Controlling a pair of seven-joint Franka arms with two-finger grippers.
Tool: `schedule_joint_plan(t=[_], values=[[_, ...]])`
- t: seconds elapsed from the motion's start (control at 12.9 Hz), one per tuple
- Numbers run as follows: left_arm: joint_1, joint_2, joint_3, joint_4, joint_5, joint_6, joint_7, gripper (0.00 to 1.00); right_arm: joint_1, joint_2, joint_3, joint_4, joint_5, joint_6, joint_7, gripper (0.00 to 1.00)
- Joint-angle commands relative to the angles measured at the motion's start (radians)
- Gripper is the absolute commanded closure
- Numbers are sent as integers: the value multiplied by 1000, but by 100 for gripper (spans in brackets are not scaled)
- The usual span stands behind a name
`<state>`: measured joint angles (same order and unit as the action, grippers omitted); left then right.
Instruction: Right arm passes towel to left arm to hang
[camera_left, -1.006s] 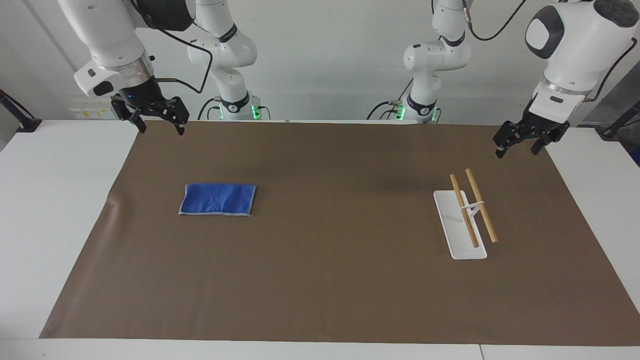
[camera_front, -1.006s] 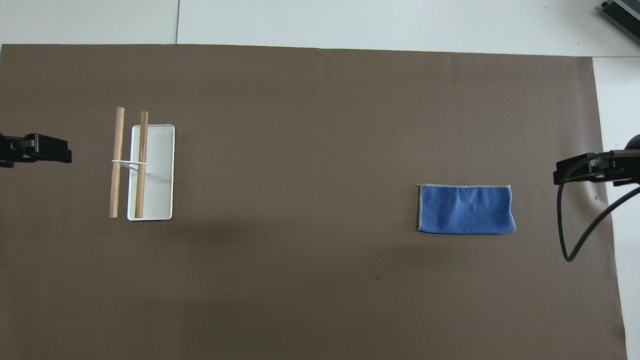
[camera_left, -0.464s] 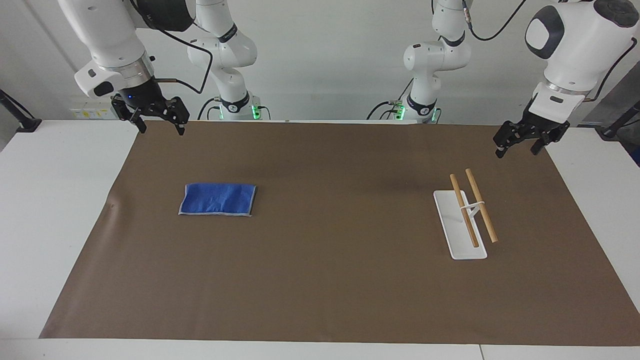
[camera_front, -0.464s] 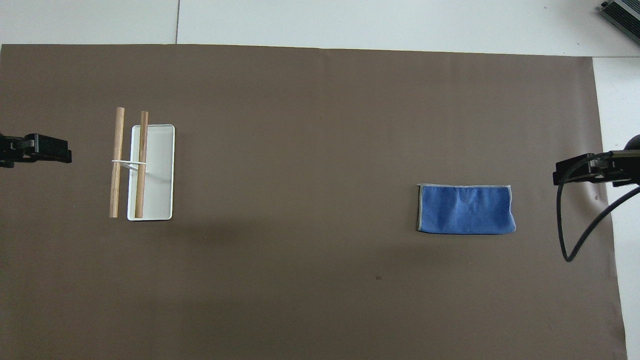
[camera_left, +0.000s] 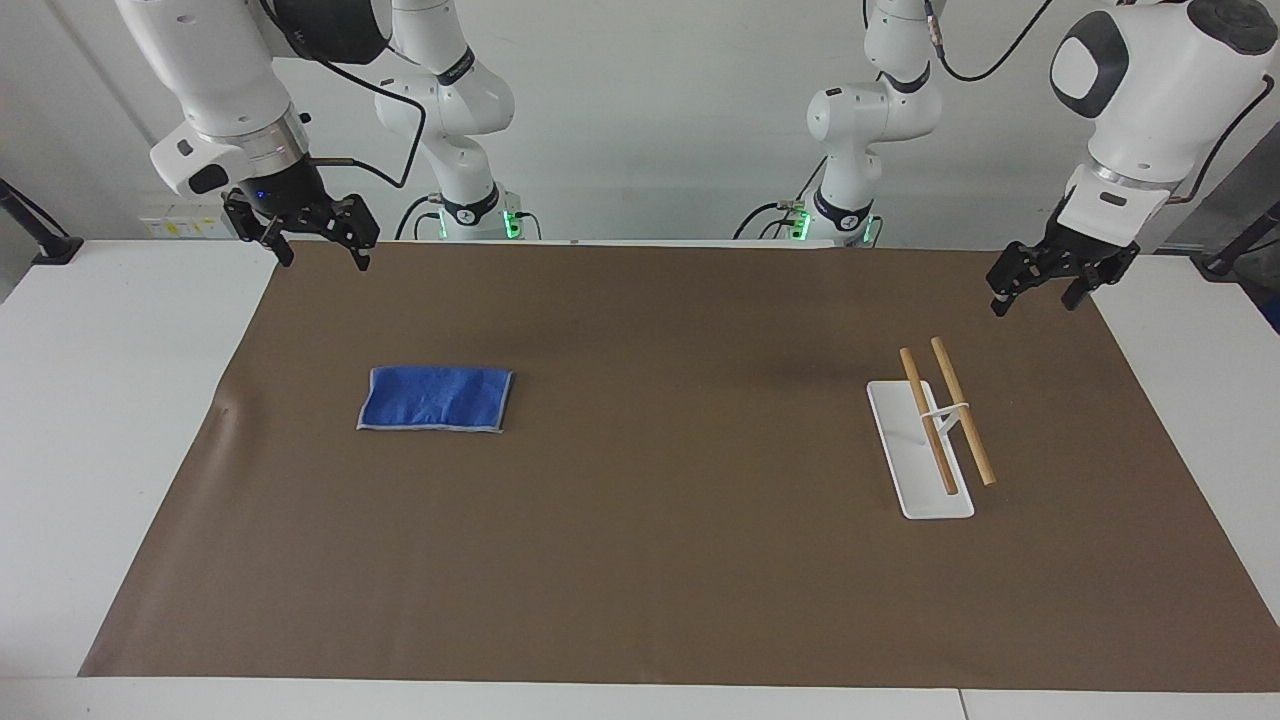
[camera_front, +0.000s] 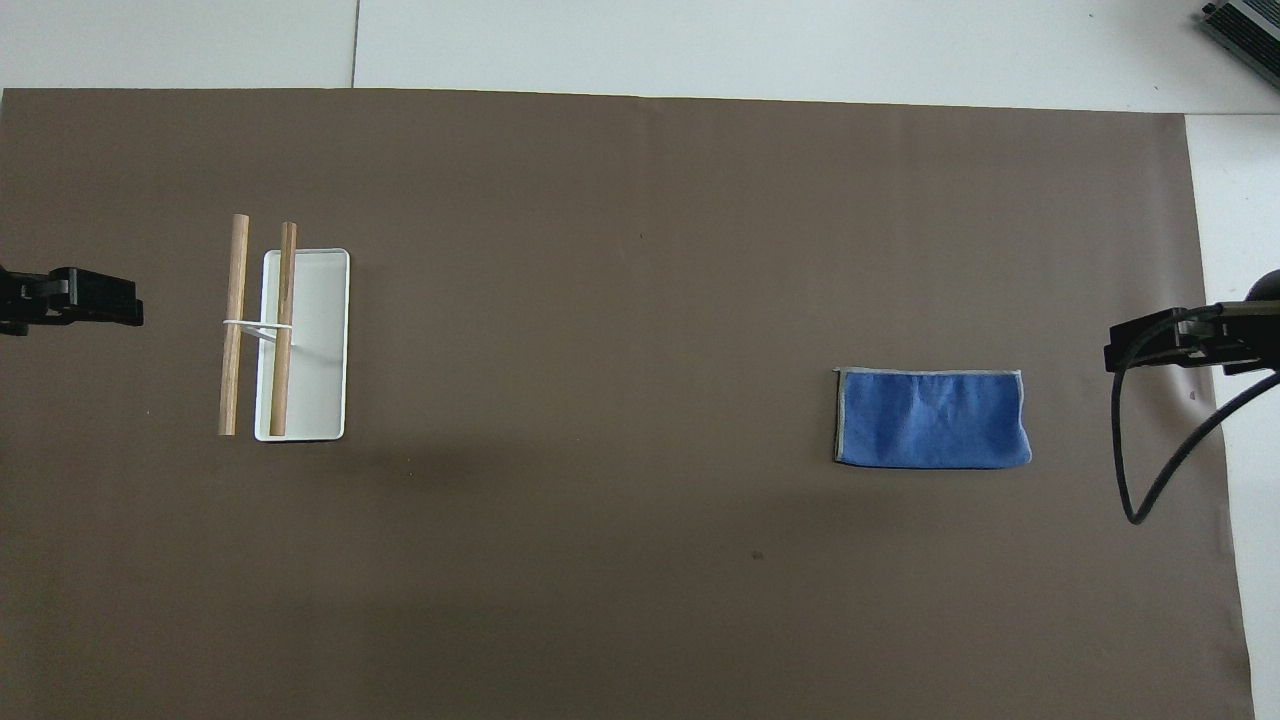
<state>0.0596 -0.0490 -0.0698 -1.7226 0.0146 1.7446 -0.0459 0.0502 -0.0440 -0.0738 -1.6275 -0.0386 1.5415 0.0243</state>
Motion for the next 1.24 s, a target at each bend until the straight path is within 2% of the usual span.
schedule_joint_plan(t=[0.0, 0.23, 0.62, 0.7, 1.16], values=[[3, -14, 2, -20, -8, 9, 12, 0, -9, -27, 8, -31, 20, 3, 0, 0], [3, -14, 2, -20, -8, 9, 12, 0, -10, -36, 8, -69, 22, 50, 0, 0], [3, -14, 2, -20, -8, 9, 12, 0, 28, -47, 9, -329, 25, 345, -10, 0], [3, -14, 2, -20, -8, 9, 12, 0, 30, -40, 9, -406, 25, 439, -9, 0], [3, -14, 2, -20, -8, 9, 12, 0, 23, 71, 9, -676, 66, 872, -36, 0]])
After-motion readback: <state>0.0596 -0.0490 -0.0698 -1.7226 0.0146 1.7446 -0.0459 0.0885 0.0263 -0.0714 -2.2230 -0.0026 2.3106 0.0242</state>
